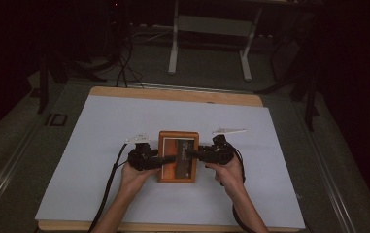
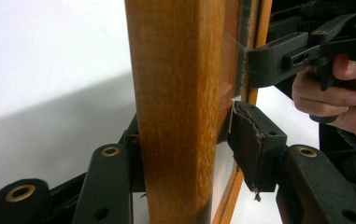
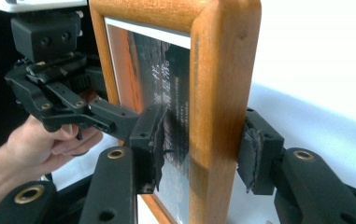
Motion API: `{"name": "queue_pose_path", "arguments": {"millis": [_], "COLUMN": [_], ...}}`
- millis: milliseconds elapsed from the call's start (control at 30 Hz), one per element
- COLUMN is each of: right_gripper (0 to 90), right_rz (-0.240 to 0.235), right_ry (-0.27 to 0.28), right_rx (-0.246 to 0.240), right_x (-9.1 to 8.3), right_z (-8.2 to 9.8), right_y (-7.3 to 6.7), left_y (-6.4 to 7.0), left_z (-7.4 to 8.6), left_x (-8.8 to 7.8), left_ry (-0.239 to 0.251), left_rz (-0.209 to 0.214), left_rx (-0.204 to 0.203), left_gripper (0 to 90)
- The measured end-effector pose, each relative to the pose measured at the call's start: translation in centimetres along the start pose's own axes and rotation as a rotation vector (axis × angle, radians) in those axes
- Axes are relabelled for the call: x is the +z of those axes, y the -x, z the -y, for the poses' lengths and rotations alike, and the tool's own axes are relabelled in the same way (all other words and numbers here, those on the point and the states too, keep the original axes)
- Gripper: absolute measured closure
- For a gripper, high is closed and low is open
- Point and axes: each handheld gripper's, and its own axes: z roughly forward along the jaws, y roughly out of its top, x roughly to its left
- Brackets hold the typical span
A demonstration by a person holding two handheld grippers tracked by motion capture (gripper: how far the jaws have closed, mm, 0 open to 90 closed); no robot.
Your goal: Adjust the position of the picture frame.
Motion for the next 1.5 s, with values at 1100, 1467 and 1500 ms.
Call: {"name": "queue_pose_path", "arguments": {"millis": [1100,1467,1500], "right_gripper": [55.6,66.0,65.4], "right_rz": [0.025,0.081,0.098], "right_ry": [-0.04,-0.071,-0.076], "right_rx": [0.114,0.128,0.118], "right_x": [2.0,2.9,3.0], "right_z": [0.8,1.3,1.3], "right_y": [2.4,3.6,3.5], "left_y": [-1.2,-2.9,-3.0], "left_z": [0.8,0.9,0.9], "left_x": [2.1,3.0,3.0], "left_ry": [-0.047,-0.148,-0.155], "left_rz": [-0.081,-0.107,-0.103], "left_rx": [-0.122,-0.198,-0.192], "left_gripper": [38.4,31.6,31.5]}}
